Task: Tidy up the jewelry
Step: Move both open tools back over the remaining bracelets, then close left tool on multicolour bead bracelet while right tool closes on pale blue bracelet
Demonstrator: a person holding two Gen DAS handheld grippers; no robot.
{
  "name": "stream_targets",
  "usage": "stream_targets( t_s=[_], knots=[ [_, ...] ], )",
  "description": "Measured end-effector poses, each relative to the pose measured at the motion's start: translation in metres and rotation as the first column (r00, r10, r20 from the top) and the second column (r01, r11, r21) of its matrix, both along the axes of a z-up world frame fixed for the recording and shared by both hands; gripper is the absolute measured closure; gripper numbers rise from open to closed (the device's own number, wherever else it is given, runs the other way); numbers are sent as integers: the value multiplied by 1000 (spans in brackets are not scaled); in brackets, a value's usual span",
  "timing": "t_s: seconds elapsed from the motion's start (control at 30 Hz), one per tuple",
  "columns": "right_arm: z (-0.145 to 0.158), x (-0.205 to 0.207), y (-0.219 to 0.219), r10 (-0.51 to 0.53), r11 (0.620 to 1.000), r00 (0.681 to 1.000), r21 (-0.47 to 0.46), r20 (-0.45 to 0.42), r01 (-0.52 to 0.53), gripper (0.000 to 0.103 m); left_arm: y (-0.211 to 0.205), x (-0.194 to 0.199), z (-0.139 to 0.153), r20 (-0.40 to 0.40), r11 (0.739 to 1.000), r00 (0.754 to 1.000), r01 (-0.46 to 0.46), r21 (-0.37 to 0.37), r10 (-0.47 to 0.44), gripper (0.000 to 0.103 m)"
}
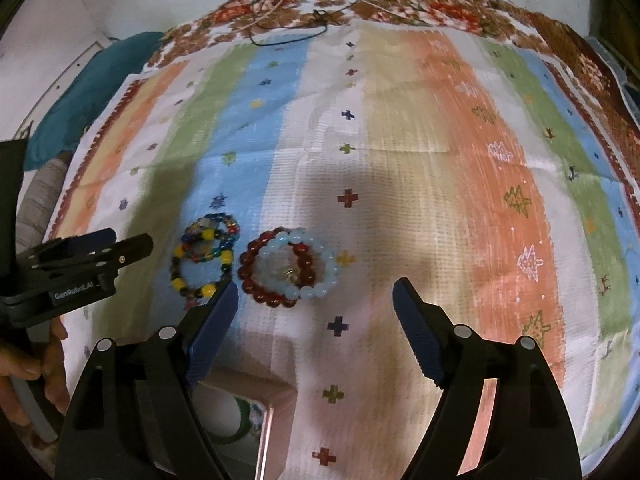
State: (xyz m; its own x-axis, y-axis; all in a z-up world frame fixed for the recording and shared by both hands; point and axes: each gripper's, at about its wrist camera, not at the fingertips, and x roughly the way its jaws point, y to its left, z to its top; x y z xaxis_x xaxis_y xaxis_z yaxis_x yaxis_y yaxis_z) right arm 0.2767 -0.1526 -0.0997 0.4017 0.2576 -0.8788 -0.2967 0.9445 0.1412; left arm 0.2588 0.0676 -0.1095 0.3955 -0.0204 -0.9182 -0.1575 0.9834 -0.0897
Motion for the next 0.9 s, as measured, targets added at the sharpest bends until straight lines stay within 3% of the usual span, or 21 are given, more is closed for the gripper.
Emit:
stream_targets(
  t_s=[0.7, 0.8, 0.9],
  knots=[
    [-37, 33, 10, 30, 998, 998, -62, -55, -33, 24, 5, 37, -34, -65, 1000, 998, 14, -9, -15, 34],
    [-40, 36, 10, 27, 997, 998, -67, -61, -31, 35, 4, 40, -36, -69, 1000, 997, 21, -5, -21, 35],
    [-45, 39, 12, 31, 996, 997, -79, -69, -36, 38, 3, 42, -42, -81, 1000, 996, 26, -5, -27, 38]
  ],
)
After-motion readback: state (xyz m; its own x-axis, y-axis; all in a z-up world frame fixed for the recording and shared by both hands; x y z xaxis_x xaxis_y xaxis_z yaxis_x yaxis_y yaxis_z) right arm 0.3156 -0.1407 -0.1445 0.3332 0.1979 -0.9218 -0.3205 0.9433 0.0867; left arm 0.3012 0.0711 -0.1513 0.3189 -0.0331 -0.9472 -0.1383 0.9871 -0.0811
